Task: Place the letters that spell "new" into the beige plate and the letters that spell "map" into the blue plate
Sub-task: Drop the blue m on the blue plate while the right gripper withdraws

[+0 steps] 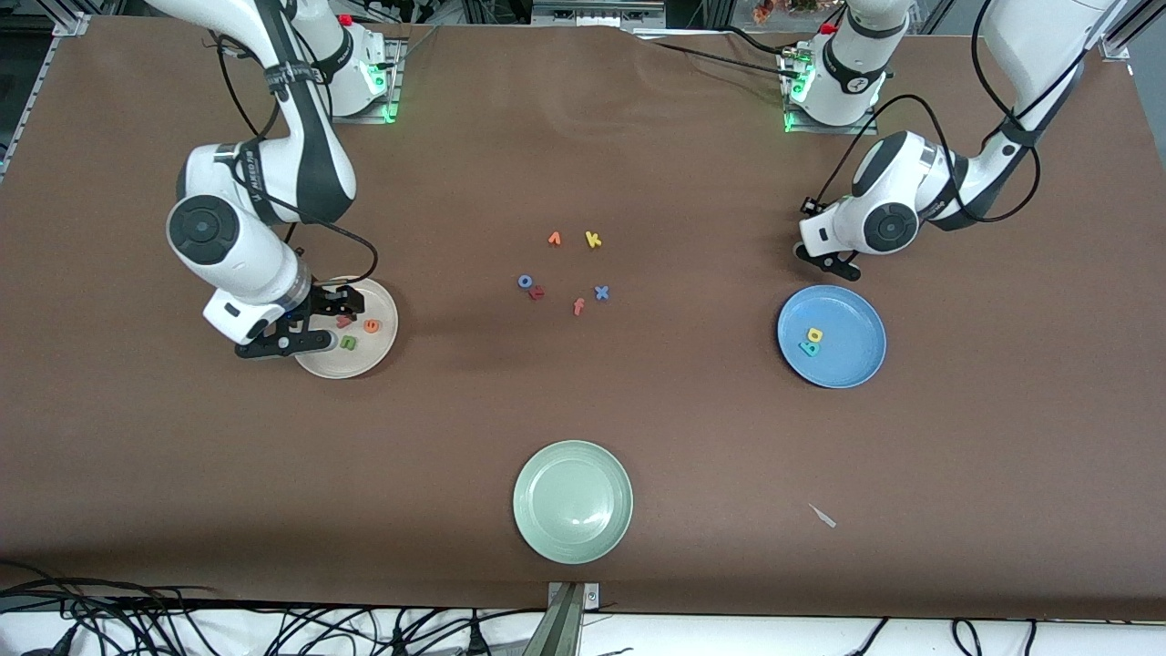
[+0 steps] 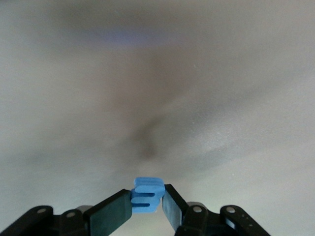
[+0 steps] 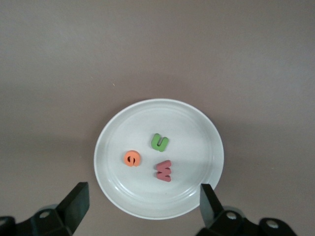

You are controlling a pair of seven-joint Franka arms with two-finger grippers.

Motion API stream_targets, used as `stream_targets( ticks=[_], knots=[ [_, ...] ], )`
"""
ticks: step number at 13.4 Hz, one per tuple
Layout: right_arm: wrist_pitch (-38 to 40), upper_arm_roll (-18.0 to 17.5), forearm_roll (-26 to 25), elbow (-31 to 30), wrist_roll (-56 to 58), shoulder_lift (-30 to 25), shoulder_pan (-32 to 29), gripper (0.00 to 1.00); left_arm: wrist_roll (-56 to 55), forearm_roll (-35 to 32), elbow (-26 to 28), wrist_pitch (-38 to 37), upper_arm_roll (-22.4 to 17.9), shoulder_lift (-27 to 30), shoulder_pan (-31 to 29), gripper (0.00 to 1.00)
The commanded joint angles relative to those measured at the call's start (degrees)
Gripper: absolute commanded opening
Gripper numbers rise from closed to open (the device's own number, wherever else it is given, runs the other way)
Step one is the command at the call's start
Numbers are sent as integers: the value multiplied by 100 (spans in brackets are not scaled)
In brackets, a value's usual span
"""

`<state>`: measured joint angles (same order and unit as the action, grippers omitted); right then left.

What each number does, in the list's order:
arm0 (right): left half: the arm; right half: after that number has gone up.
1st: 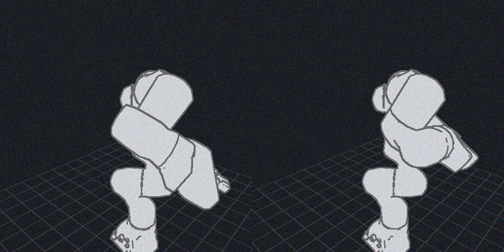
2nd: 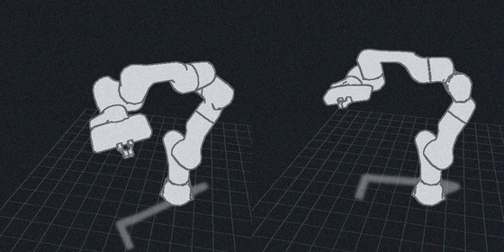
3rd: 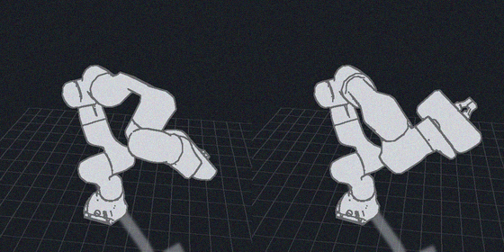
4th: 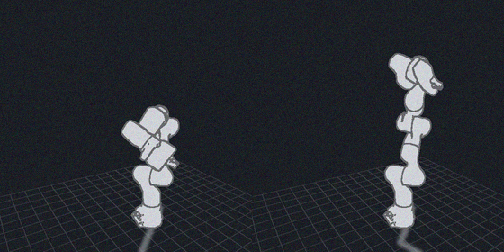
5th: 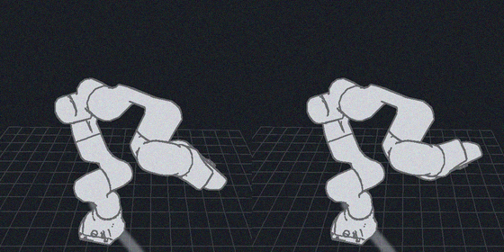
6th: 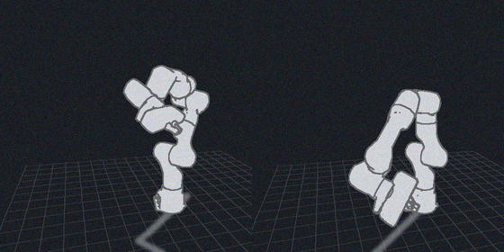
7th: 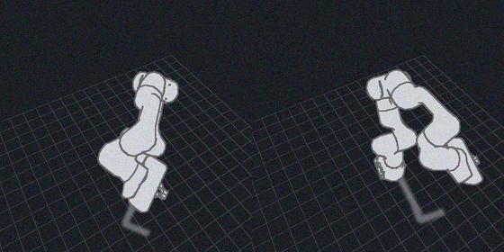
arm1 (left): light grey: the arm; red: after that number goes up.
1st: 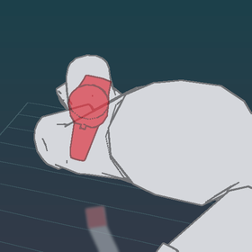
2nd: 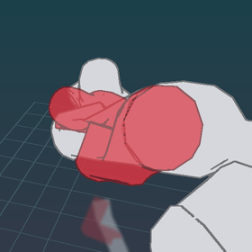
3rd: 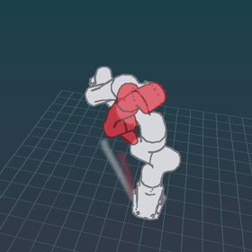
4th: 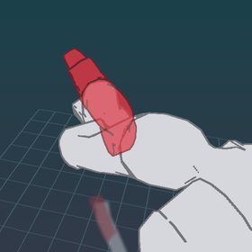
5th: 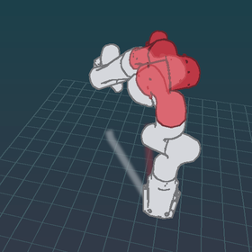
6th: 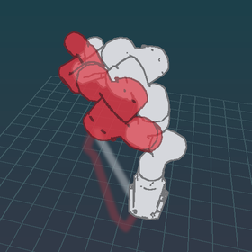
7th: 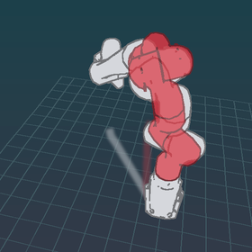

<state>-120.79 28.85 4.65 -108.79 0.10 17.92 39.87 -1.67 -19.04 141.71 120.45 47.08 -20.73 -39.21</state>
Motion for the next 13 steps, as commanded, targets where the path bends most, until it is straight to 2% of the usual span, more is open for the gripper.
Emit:
stream_targets(
  ticks=[1,3,5,7,8,9,10,11,12,13],
  knots=[
    [888,33,62,822,-1,1,-85,99,-27,39,-599,-444,47,-72,238,35],
    [1485,129,54,1314,25,-69,-76,99,-61,40,-1317,-470,30,-439,379,35],
    [2162,147,53,1982,43,-52,-85,99,-88,5,-2344,-898,-14,-904,562,35],
    [2428,174,53,2309,60,-61,-85,99,-62,-248,-3303,-1269,-198,-1396,817,36],
    [2481,183,53,2353,69,-69,-85,99,-71,-432,-3542,-1270,-216,-1555,940,37],
    [2490,209,45,2354,87,-69,-76,99,-53,-626,-3623,-1270,-295,-1618,959,63],
    [2481,148,45,2363,78,-139,-76,100,-53,-680,-3650,-1270,-313,-1610,959,84],
    [2490,43,53,2363,69,-218,-268,100,-53,-689,-3659,-1279,-313,-1584,959,100],
    [2516,-410,71,2363,52,-367,-722,100,-62,-689,-3659,-1279,-304,-1557,959,100],
    [2534,-1172,-60,2345,34,-560,-1431,100,-71,-672,-3676,-1314,-269,-1531,959,100]
  ],
)
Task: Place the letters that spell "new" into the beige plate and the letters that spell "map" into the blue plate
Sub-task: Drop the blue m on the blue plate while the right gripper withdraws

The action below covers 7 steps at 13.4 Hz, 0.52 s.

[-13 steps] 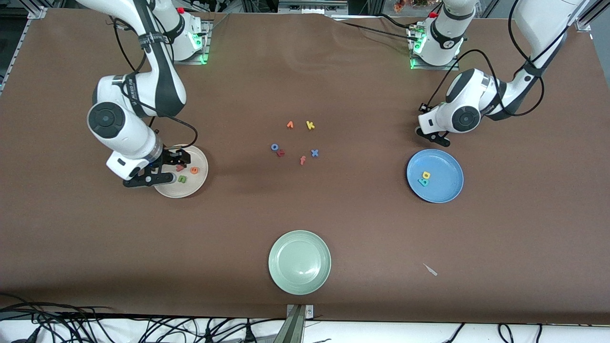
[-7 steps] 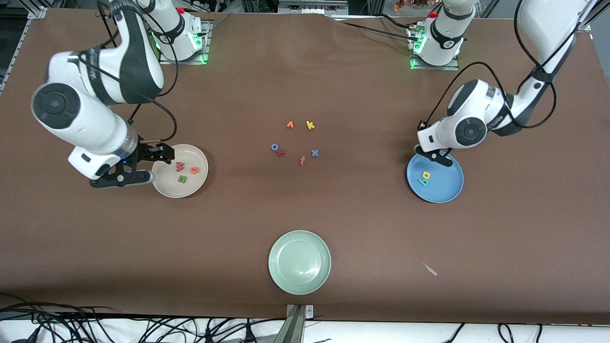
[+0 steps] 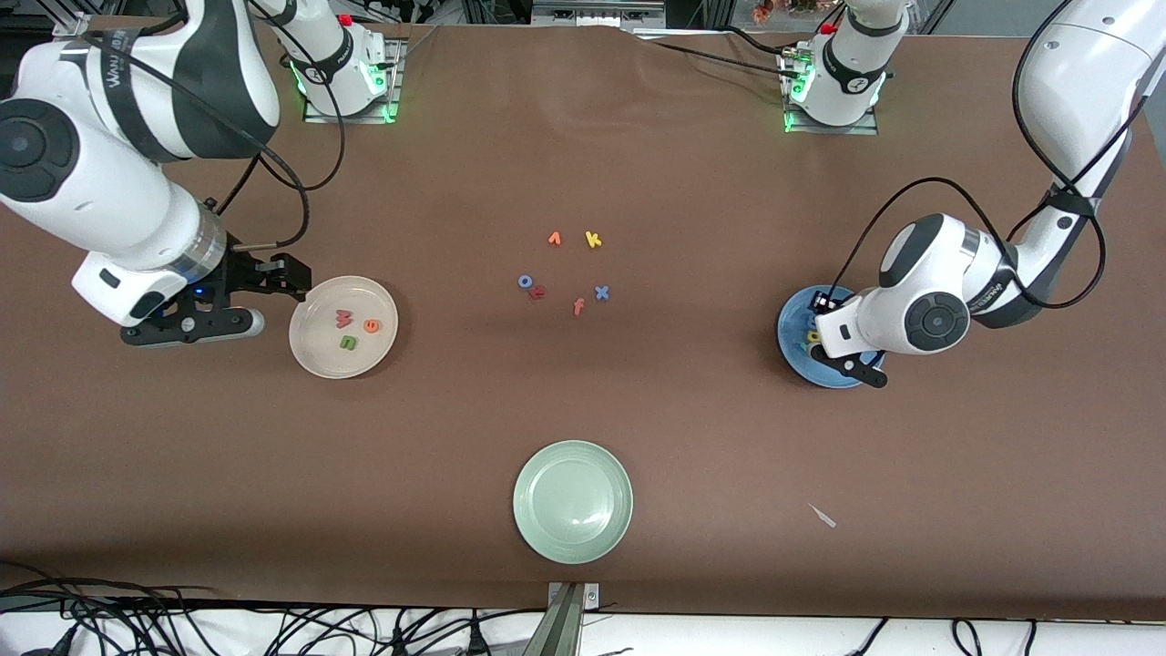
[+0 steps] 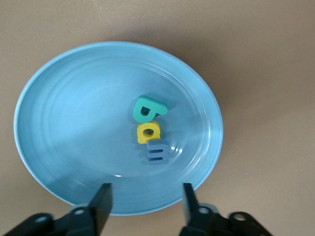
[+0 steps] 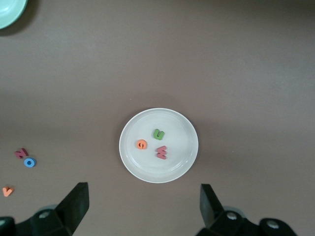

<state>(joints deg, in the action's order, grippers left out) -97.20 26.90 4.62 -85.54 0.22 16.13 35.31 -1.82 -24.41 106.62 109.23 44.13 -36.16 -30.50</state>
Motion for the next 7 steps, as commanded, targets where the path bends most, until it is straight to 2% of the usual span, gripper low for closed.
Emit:
stream_targets(
  ticks=[1,2,3,6,7],
  knots=[
    [167,-1776,-423,-24,-5,-574,-1652,100,-46,-64,-281,-270,52,64,62,100],
    [167,-2350,-592,-120,21,-697,-2225,100,-55,-11,-483,-497,130,108,62,100],
    [132,-2608,-629,-251,-5,-864,-2500,100,-90,59,-737,-795,270,196,62,100],
    [79,-2628,-585,-1120,-58,-1637,-2723,100,-108,59,-1773,-1858,709,302,88,100],
    [148,-2620,-594,-1079,-49,-1639,-2723,100,-108,51,-2116,-2166,868,302,79,100]
  ],
)
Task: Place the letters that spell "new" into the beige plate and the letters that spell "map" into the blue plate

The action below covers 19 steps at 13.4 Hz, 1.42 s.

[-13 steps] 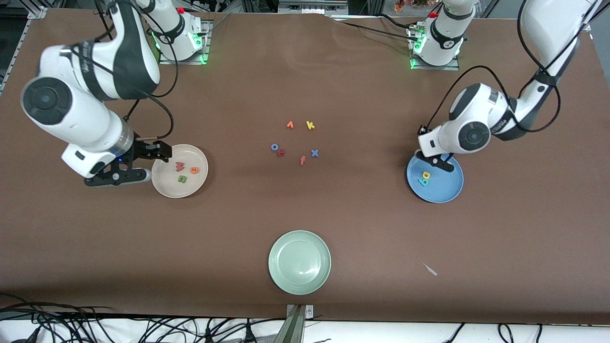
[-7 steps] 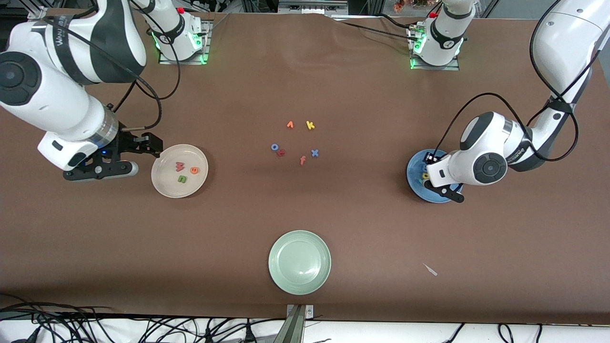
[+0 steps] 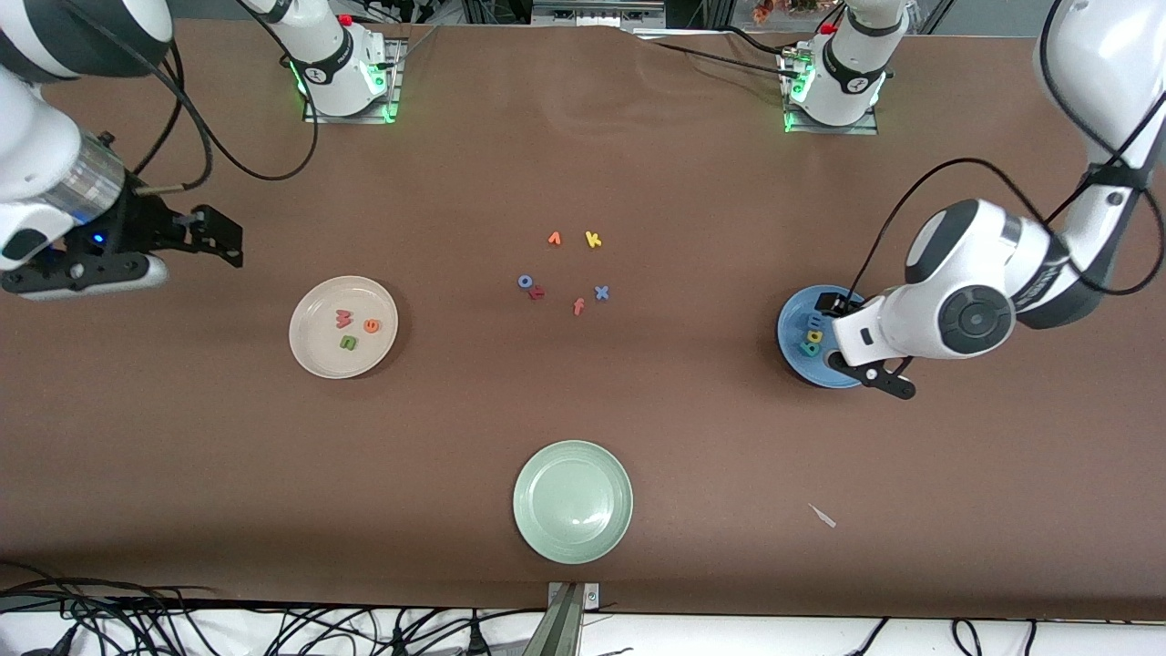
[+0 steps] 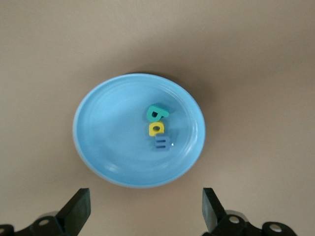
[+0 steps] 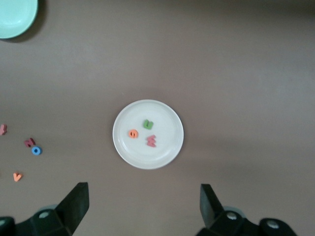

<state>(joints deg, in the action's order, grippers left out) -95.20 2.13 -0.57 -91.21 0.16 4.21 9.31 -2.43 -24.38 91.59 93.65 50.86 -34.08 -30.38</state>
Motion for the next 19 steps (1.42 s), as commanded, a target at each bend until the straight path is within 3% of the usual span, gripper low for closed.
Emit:
stream_targets(
  ticks=[1,3,7,10,13,14,19],
  knots=[
    [-42,-142,-75,-442,-25,-404,-122,100,-47,47,-964,-864,318,94,84,100],
    [-51,-142,-66,-389,-43,-359,-114,100,14,108,-1397,-1120,538,95,84,100],
    [-51,-160,-66,-380,-51,-350,-61,100,14,276,-1618,-1122,330,655,76,100],
    [-86,-151,-75,-301,-8,-342,-96,100,-47,598,-1872,-955,-705,1209,811,100],
    [-42,-178,-487,-82,10,-210,-43,100,-161,2047,-1777,-665,-2600,1772,1777,100],
    [-51,-178,-470,-81,-7,-201,-43,100,-196,2173,-1715,-569,-3138,1869,2085,100],
    [-42,-186,-322,33,-7,-104,-26,100,-241,2340,84,108,-4477,3107,3193,100]
  ],
)
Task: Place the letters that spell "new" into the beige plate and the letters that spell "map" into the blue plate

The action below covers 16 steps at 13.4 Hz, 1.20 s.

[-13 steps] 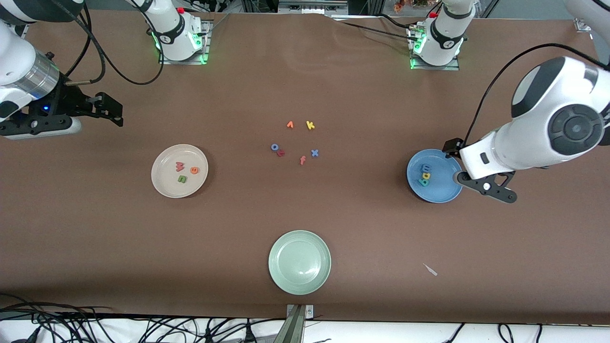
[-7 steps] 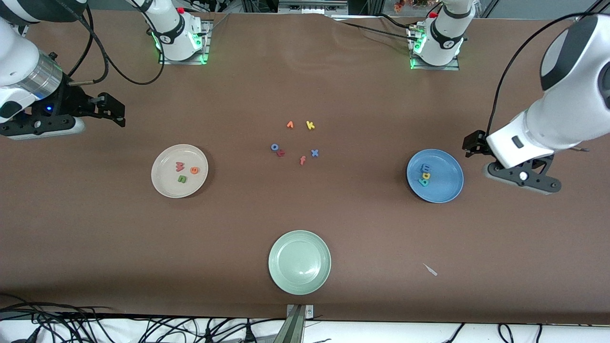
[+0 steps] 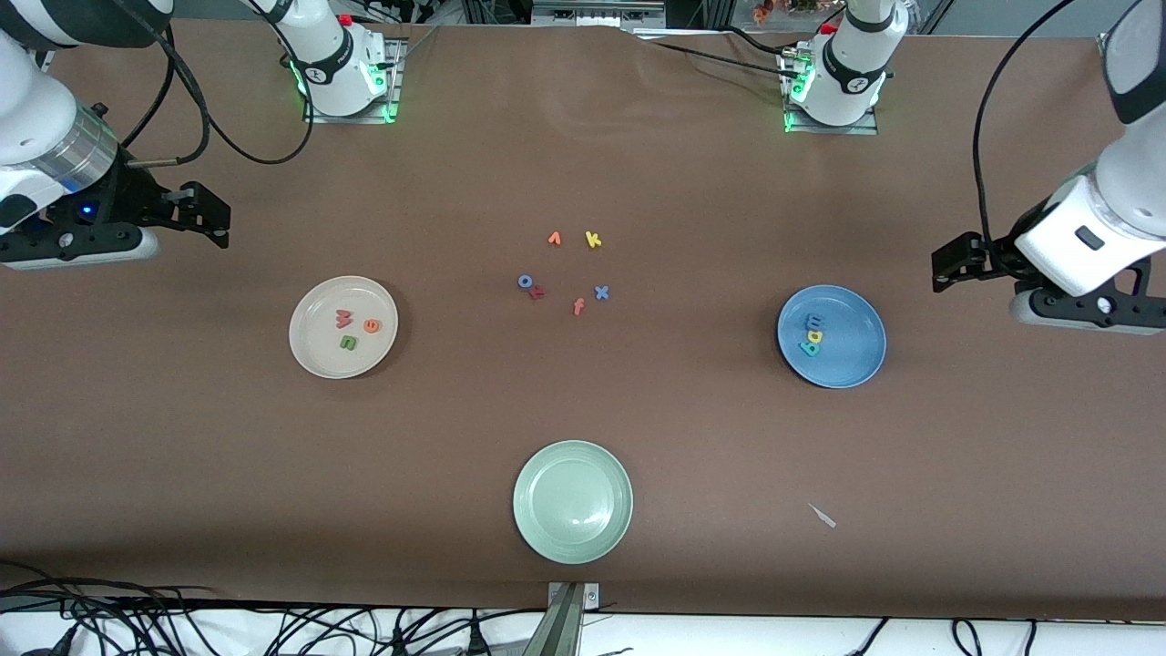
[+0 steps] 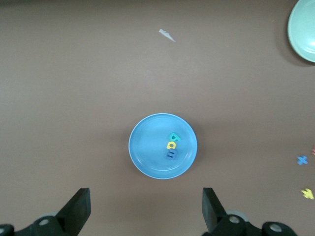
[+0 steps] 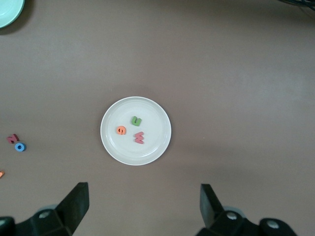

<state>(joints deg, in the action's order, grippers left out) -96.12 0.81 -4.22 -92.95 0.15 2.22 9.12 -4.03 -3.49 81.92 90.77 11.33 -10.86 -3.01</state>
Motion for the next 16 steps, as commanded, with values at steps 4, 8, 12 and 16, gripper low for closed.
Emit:
stream_targets(
  ticks=[4,8,12,16],
  knots=[
    [129,-46,114,207,2,103,-25,100,-98,499,2011,890,-588,1446,521,100],
    [138,-46,114,207,-6,103,-25,100,-27,446,1837,619,-544,1359,451,100],
    [138,-46,114,207,-6,103,-25,100,-45,446,1696,530,-561,1262,459,100],
    [138,-46,114,207,-6,103,-16,100,-10,446,1687,415,-605,1236,301,100]
  ],
)
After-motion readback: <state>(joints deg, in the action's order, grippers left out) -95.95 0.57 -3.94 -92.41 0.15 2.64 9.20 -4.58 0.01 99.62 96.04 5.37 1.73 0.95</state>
